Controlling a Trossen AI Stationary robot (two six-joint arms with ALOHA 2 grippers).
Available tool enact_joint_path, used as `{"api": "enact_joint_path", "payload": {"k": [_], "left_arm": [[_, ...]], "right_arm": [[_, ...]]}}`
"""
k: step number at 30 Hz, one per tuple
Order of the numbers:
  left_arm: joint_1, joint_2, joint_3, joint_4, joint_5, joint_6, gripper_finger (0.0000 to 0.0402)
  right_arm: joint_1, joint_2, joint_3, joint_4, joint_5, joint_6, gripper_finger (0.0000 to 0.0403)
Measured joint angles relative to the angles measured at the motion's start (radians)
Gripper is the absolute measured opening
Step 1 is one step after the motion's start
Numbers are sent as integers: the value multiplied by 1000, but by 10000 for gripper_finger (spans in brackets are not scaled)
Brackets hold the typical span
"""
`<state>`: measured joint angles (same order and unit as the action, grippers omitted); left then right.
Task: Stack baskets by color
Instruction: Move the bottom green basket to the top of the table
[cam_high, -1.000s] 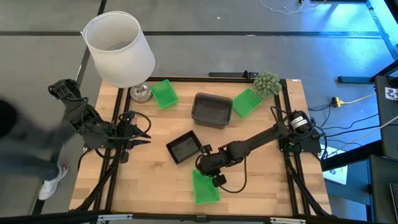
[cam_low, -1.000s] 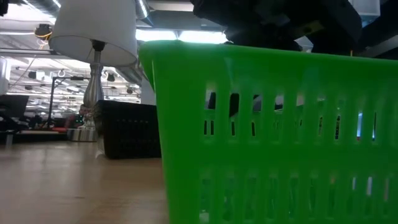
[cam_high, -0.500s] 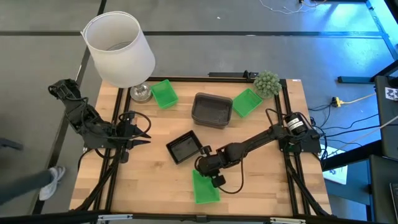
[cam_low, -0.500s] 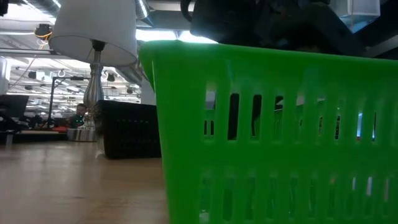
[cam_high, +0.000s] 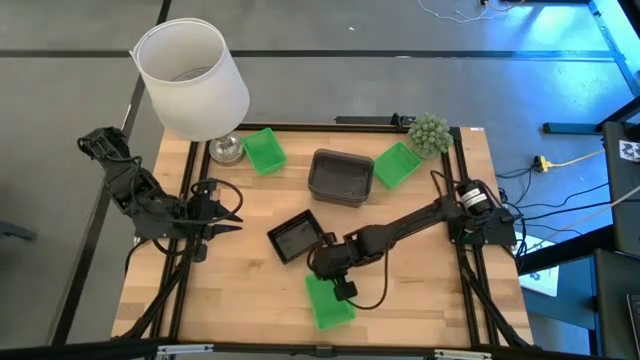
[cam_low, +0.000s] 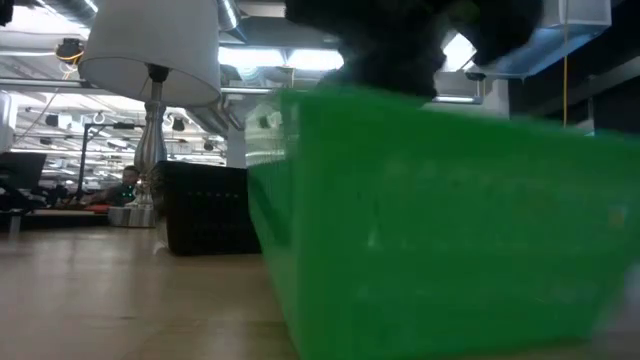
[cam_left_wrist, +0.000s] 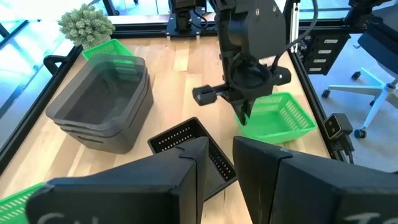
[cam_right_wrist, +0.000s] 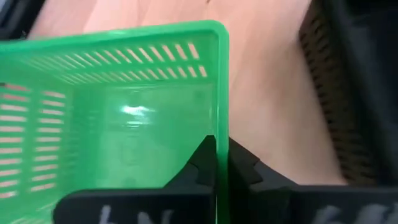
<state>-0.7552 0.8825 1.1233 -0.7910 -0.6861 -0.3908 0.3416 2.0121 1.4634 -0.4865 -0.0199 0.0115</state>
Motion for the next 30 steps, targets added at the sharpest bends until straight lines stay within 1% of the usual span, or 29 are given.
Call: {"api": "enact_joint_path", "payload": {"k": [3, 7, 10, 14, 17, 19, 21, 24, 27, 30], "left_arm": [[0, 0, 0, 0, 0, 0, 66], [0, 0, 0, 7, 0, 0, 66], [0, 0, 0, 67, 0, 0, 66], [0, 0, 0, 120, -3, 31, 66], [0, 0, 0, 141, -3, 32, 59], [0, 0, 0, 142, 21, 49, 47], [0, 0, 0, 144, 64, 72, 36], [0, 3, 0, 164, 71, 76, 30], [4, 4, 0, 164, 73, 21, 37], [19, 18, 0, 164, 85, 4, 55]], "right_arm": [[-8, 0, 77, -102, 47, -20, 3], [-19, 0, 215, -243, 108, -18, 2], [-25, 0, 313, -340, 164, -12, 2], [-26, 0, 424, -406, 261, -8, 2], [-26, 0, 484, -434, 305, -17, 1], [-28, 0, 513, -432, 335, -19, 1], [-31, 0, 526, -435, 341, -39, 1], [-42, 0, 528, -435, 341, -48, 1], [-57, 0, 528, -443, 342, -47, 1], [-68, 0, 528, -453, 362, -48, 1]]}}
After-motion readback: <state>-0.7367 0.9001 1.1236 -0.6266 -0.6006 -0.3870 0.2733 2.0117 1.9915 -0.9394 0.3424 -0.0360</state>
